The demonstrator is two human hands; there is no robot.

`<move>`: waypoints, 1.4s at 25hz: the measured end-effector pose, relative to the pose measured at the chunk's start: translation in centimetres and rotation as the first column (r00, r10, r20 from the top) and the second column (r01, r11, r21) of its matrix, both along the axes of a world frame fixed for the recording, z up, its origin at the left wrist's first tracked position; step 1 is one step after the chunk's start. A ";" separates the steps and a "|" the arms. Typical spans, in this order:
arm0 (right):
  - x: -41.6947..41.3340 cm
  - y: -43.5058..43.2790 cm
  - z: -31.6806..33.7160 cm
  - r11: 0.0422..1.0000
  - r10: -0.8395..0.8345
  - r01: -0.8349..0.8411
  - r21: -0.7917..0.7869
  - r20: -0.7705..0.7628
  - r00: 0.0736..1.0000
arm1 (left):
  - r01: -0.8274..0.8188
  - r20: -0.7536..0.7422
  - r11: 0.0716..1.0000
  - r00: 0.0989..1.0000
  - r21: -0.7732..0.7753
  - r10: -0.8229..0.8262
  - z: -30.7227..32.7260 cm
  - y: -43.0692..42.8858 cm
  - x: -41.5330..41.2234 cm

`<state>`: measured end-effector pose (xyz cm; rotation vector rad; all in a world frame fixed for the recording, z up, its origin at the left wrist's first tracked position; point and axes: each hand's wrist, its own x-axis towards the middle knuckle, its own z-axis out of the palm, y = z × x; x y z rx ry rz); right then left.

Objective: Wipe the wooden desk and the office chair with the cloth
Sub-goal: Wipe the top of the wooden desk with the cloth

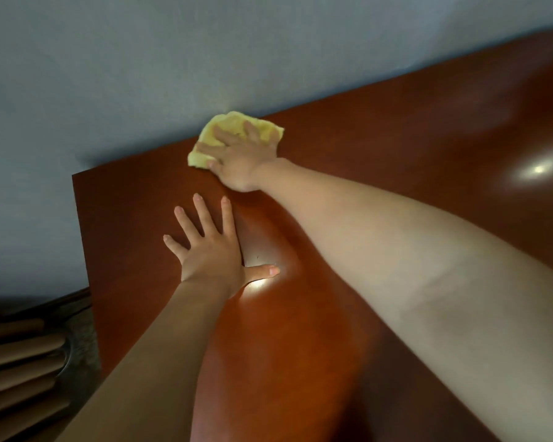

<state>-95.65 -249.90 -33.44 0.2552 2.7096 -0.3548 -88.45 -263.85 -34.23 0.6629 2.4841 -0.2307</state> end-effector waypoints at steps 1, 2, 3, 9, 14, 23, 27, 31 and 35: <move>0.1 -1.1 0.0 0.999 0.042 -0.042 -0.012 -0.006 0.999 | 0.002 0.002 1.000 1.000 -0.008 -0.002 0.0 0.0 0.0; 0.4 -1.8 0.0 0.997 0.076 -0.076 -0.017 -0.018 0.997 | 0.003 0.003 1.000 1.000 -0.016 -0.003 0.1 0.0 0.0; 0.7 -2.0 0.0 0.994 0.105 -0.106 -0.013 -0.034 0.994 | 0.003 0.004 1.000 1.000 -0.025 -0.003 0.1 0.0 0.0; 8.3 2.8 -0.4 0.998 0.065 -0.058 0.039 -0.230 0.971 | -0.012 0.017 1.000 1.000 -0.008 0.012 0.5 0.2 0.0; 18.6 6.4 -1.4 0.984 -0.133 0.162 0.078 -0.292 0.947 | -0.015 0.017 1.000 1.000 -0.018 0.015 0.8 0.2 0.0; 19.4 12.2 -0.8 0.981 -0.026 0.064 0.182 -0.203 0.979 | 0.013 -0.020 0.999 1.000 -0.038 -0.014 0.6 0.0 0.1; 13.0 16.8 -1.2 0.960 -0.164 0.201 0.195 -0.189 0.968 | 0.019 -0.025 0.999 0.999 -0.036 -0.020 0.4 0.0 0.2; 7.3 16.4 -1.5 0.908 -0.368 0.393 0.144 -0.174 0.913 | 0.021 -0.043 0.999 0.999 -0.031 -0.023 0.3 -0.1 0.3; 3.7 12.4 -1.0 0.957 -0.214 0.241 0.159 -0.172 0.962 | 0.012 -0.035 1.000 0.999 -0.021 -0.013 0.4 0.2 0.3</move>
